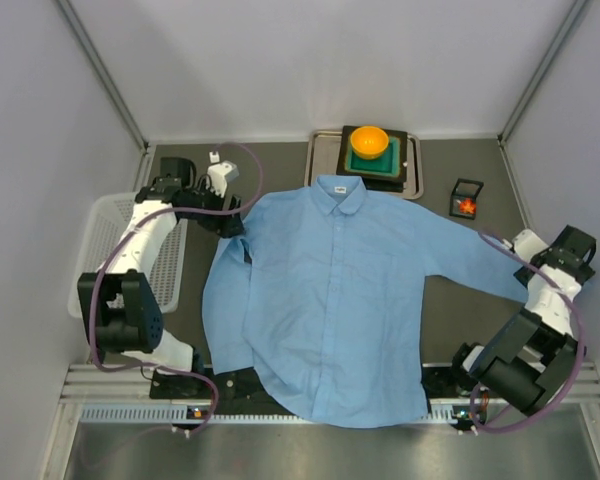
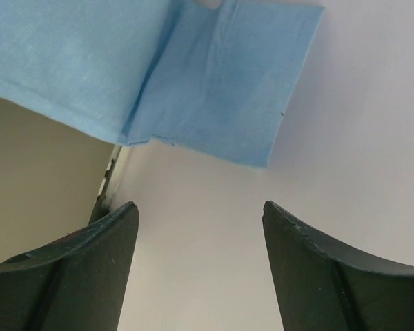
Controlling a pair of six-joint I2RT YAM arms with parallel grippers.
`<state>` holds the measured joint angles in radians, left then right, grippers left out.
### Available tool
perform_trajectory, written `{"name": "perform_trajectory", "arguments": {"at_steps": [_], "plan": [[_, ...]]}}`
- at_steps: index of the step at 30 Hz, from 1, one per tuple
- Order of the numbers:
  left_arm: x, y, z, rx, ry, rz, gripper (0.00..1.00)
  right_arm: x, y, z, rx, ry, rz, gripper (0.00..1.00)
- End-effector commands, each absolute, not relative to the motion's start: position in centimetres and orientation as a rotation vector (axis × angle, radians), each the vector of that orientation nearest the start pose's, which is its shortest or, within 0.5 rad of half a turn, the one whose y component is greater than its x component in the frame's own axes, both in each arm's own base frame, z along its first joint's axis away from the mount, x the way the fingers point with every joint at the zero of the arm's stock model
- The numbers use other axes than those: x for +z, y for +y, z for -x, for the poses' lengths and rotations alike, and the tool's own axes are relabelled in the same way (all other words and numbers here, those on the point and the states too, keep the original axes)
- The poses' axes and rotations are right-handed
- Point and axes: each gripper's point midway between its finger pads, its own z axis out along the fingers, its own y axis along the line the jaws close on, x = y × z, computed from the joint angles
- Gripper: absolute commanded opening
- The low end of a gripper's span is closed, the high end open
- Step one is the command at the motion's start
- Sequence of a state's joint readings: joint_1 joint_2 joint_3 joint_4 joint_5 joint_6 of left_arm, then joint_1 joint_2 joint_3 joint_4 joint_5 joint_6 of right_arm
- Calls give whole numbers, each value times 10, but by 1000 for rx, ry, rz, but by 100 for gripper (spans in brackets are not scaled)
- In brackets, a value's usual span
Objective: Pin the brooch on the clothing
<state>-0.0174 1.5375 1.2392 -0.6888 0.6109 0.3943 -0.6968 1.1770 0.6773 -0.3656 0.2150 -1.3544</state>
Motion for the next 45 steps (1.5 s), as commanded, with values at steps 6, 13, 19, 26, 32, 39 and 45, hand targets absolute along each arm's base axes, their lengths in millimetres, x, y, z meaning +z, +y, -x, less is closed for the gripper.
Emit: {"name": "perform_trajectory", "arguments": {"at_steps": [6,13,19,26,32,39,45], "plan": [[147,-75,-263,-653,2322,-1078,80,157,-162,-205,-447,2588,736,88],[111,-48,-216,-487,2403,-1319,81,137,-50,-221,-37,2526,871,91],[96,-39,-247,-252,2437,-1127,80,105,17,-230,249,2569,925,83],[70,-28,-275,-52,2544,-985,72,69,34,-254,283,2623,898,78],[93,-40,-302,-94,2517,-912,12,33,18,-266,180,2725,857,73],[161,-125,-307,-499,2257,-1050,0,38,13,-276,129,2719,830,71],[179,-229,-324,-748,2112,-1088,0,48,15,-282,135,2710,788,72]]}}
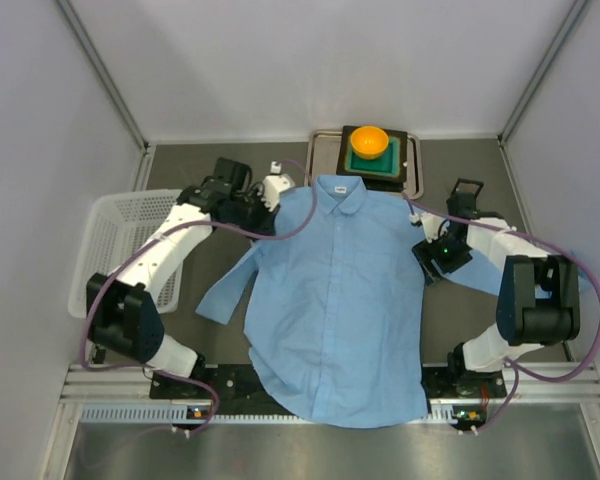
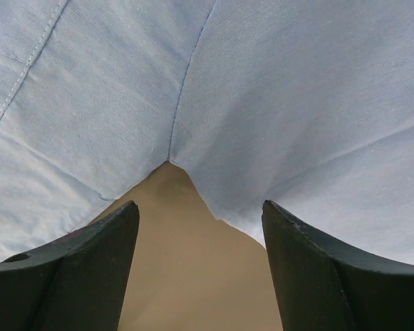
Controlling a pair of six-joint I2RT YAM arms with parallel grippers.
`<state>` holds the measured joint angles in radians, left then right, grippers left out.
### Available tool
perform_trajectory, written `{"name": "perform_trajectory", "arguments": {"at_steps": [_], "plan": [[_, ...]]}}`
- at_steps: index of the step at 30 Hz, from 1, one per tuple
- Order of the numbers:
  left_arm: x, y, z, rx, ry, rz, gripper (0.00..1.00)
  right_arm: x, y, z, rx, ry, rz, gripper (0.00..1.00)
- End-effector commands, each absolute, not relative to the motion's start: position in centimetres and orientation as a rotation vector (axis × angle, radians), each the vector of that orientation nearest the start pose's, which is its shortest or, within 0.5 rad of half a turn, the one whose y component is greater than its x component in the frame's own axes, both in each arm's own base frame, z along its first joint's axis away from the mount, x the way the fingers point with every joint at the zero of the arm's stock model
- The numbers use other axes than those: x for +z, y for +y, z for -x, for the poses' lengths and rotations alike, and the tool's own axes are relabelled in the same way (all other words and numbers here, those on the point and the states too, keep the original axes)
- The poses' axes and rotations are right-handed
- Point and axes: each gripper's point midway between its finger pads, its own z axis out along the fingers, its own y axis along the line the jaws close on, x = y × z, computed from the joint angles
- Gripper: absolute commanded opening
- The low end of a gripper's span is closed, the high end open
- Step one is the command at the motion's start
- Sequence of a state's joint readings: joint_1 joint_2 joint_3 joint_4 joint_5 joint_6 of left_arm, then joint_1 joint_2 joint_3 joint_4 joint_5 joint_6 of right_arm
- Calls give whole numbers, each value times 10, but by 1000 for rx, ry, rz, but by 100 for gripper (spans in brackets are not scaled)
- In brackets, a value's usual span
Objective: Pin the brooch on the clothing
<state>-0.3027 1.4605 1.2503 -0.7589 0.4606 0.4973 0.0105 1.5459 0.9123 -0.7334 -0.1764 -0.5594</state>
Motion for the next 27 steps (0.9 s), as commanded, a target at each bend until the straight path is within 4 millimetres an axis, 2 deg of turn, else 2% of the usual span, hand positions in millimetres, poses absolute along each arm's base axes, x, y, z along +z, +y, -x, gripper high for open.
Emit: {"name": "perform_trajectory", "arguments": {"at_steps": [1,3,4,5,6,8,9,10,11,12,13,14,15,17,18,19,20,21,24,25,26,27], "plan": [[171,-253,-330,-792,2127,-1099,0,49,17,-282,147,2710,785,72],[166,-283,-337,-886,2157,-1037,2,53,18,-282,161,2715,755,74],[151,-305,-337,-939,2181,-1052,15,54,21,-282,180,2713,739,75],[152,-321,-335,-1021,2158,-1063,32,57,21,-283,183,2714,731,75],[152,-330,-334,-1073,2166,-1043,42,59,21,-283,185,2714,725,76],[159,-334,-338,-1109,2128,-1025,57,64,24,-284,197,2712,713,77],[164,-328,-342,-1071,2081,-1066,76,67,24,-284,204,2708,710,78],[177,-315,-342,-1028,2038,-1087,83,69,28,-284,226,2699,713,78],[183,-304,-342,-987,2012,-1118,91,72,29,-284,240,2690,715,78],[188,-272,-334,-941,2021,-1168,97,75,31,-283,253,2677,716,79],[190,-255,-327,-943,2009,-1205,98,77,35,-283,280,2666,722,79],[190,-236,-323,-894,1929,-1312,99,78,37,-283,286,2658,727,80],[189,-200,-301,-919,1984,-1297,99,80,38,-283,295,2652,732,80],[186,-164,-281,-877,1954,-1376,99,81,40,-284,308,2640,745,81],[185,-142,-271,-763,1815,-1542,99,81,39,-283,311,2643,748,81],[173,-124,-240,-757,1868,-1659,98,81,39,-283,307,2641,755,81],[166,-114,-233,-685,1777,-1796,98,81,38,-284,304,2640,759,81],[156,-107,-214,-661,1767,-1847,97,81,39,-283,307,2639,763,81],[132,-96,-188,-585,1673,-1975,96,81,39,-282,307,2643,766,81],[127,-95,-188,-560,1654,-1978,96,80,40,-282,314,2645,766,81],[122,-96,-196,-499,1590,-1994,95,81,40,-281,319,2646,759,81],[111,-96,-190,-505,1578,-2014,95,82,41,-280,326,2645,757,81]]}}
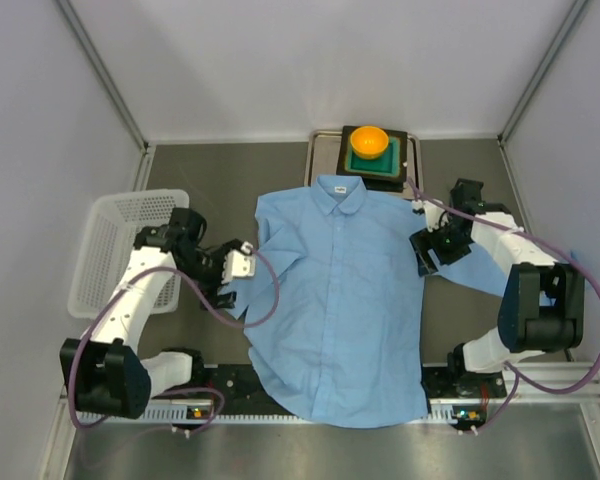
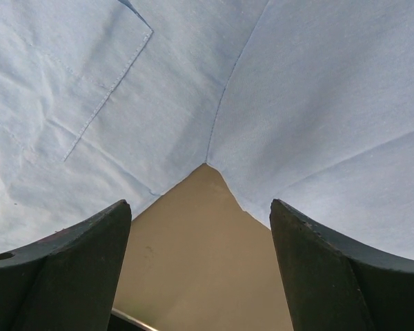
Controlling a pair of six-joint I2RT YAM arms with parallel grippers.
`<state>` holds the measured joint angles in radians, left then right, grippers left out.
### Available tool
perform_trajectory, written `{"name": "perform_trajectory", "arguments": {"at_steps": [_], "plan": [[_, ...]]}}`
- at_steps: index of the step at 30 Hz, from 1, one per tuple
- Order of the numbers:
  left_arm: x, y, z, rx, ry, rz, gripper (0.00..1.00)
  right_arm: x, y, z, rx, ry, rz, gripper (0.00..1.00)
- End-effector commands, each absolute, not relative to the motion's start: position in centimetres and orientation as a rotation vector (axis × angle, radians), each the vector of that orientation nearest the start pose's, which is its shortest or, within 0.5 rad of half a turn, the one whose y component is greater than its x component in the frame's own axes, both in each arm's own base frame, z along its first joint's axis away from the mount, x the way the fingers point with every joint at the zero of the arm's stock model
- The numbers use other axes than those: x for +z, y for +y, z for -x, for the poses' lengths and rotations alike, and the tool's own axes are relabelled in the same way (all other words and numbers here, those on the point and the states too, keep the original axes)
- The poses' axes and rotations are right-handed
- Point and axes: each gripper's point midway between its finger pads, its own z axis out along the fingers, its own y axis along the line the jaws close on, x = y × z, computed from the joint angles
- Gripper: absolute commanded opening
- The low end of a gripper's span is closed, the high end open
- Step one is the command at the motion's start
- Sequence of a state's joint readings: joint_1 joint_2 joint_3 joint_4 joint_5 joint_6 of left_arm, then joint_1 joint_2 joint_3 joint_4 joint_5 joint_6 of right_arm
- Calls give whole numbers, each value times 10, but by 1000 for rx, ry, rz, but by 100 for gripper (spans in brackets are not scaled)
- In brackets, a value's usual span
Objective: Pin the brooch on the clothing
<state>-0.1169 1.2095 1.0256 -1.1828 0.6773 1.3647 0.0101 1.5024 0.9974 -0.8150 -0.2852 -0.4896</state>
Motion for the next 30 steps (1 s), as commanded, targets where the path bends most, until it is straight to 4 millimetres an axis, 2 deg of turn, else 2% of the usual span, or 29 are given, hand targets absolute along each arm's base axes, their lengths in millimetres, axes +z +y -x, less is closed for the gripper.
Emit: {"name": "perform_trajectory", "arguments": {"at_steps": [1,6,11,12,15,18,19,21,22,25,26,28,29,30], "plan": [[106,-95,-189,-498,1558,-2040,94,83,42,-281,332,2644,748,81],[69,-90,-188,-508,1581,-2143,93,83,42,-277,340,2655,746,81],[42,-89,-197,-459,1639,-2153,92,84,41,-277,332,2660,751,81],[31,-86,-197,-442,1656,-2184,92,84,41,-276,336,2662,754,81],[17,-82,-194,-453,1697,-2218,91,85,40,-278,332,2663,751,81],[8,-78,-195,-451,1750,-2231,81,86,40,-279,327,2661,757,81],[7,-74,-196,-437,1769,-2247,67,87,40,-279,322,2659,757,81],[8,-72,-197,-441,1792,-2252,50,89,40,-280,319,2656,759,81],[10,-71,-193,-461,1808,-2253,37,90,40,-281,319,2651,759,81],[30,-83,-201,-472,1827,-2148,9,92,41,-282,322,2648,757,80],[47,-89,-213,-445,1820,-2090,0,93,41,-282,328,2644,755,80],[71,-97,-224,-448,1921,-1929,0,95,43,-283,333,2635,754,80],[96,-103,-237,-439,1914,-1867,0,96,43,-283,338,2631,750,80],[107,-105,-240,-454,1923,-1841,0,96,44,-283,340,2629,750,80]]}}
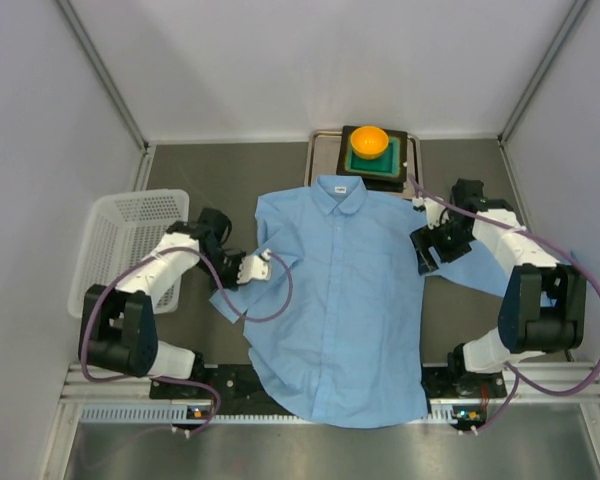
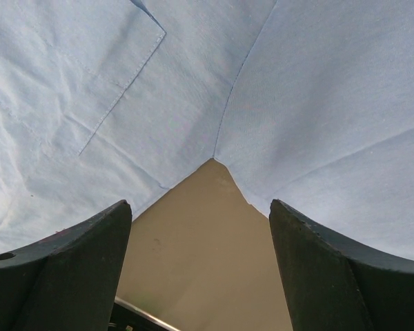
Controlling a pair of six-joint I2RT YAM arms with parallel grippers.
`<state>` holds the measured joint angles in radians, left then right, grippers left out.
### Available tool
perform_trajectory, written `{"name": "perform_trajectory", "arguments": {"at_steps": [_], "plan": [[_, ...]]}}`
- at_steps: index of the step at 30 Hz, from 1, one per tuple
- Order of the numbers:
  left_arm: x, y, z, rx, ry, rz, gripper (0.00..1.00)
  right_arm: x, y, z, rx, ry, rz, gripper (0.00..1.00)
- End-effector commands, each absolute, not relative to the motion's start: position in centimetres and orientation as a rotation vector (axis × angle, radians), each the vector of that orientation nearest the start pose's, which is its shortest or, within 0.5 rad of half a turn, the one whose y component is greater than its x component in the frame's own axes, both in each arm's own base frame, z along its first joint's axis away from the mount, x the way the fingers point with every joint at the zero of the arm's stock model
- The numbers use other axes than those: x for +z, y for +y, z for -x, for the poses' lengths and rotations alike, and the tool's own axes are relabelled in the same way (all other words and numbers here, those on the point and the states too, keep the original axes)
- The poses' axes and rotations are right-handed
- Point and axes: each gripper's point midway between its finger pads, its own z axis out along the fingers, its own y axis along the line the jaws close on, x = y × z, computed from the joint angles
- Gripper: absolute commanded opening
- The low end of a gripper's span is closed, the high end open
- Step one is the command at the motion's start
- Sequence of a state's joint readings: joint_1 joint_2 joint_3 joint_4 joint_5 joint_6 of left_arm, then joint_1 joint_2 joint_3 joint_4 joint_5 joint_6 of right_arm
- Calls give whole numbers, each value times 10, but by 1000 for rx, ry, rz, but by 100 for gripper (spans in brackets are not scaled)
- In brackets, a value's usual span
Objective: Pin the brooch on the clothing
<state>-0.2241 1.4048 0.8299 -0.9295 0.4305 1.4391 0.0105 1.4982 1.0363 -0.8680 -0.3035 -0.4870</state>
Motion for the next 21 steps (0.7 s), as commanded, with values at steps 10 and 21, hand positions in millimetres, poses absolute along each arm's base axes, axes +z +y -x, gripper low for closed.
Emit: {"name": "perform_trajectory", "arguments": {"at_steps": [10,21], "plan": [[97,-85,-217,503,-2359,2548,87,100,47,-282,360,2609,754,80],[34,-69,-217,397,-2187,2543,83,94,44,-276,353,2639,757,80]]}}
